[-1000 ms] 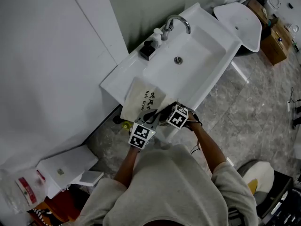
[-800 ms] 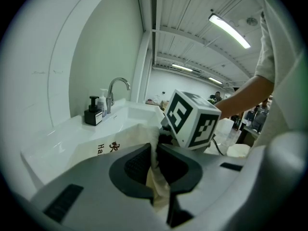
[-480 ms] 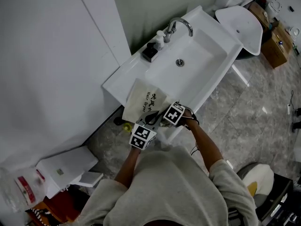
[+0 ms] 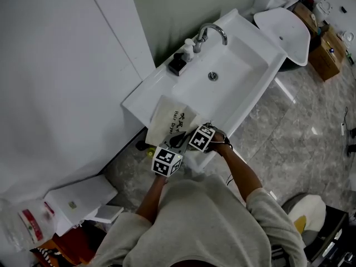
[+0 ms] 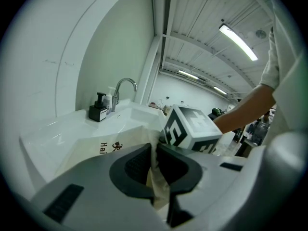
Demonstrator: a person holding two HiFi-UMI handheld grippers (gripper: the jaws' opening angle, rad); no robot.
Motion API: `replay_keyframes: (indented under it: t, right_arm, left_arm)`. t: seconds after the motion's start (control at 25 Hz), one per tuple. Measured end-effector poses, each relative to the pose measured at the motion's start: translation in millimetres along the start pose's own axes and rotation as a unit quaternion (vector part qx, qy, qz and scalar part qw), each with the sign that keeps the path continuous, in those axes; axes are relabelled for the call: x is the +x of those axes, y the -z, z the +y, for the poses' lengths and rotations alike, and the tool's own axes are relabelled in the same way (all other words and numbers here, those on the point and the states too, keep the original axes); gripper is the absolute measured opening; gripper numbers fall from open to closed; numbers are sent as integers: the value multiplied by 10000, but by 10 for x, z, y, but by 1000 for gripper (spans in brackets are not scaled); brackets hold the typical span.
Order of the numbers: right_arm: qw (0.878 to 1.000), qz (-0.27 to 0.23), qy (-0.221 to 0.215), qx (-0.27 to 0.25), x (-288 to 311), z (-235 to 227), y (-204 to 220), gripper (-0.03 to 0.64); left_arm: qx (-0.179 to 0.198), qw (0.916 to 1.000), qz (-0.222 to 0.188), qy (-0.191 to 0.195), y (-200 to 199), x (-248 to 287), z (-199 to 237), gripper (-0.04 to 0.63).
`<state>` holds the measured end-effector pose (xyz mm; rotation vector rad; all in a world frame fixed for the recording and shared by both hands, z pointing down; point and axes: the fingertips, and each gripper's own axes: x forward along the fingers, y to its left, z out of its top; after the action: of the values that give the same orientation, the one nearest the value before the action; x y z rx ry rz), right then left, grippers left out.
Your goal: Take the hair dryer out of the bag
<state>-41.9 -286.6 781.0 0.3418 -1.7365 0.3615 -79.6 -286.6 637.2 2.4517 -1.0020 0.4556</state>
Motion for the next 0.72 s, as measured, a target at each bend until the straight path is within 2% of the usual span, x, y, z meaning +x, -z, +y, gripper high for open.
replay_keyframes:
  t: [0.44, 0.72]
  right_arm:
    - [9973, -399, 262, -563, -164, 12, 42, 162]
    - [9950, -658, 401, -635, -358, 25, 243, 163]
  left_arm:
    - [35, 9997, 71, -217, 45, 11, 89, 31]
    - [50, 9996, 145, -238, 89, 31, 84, 31]
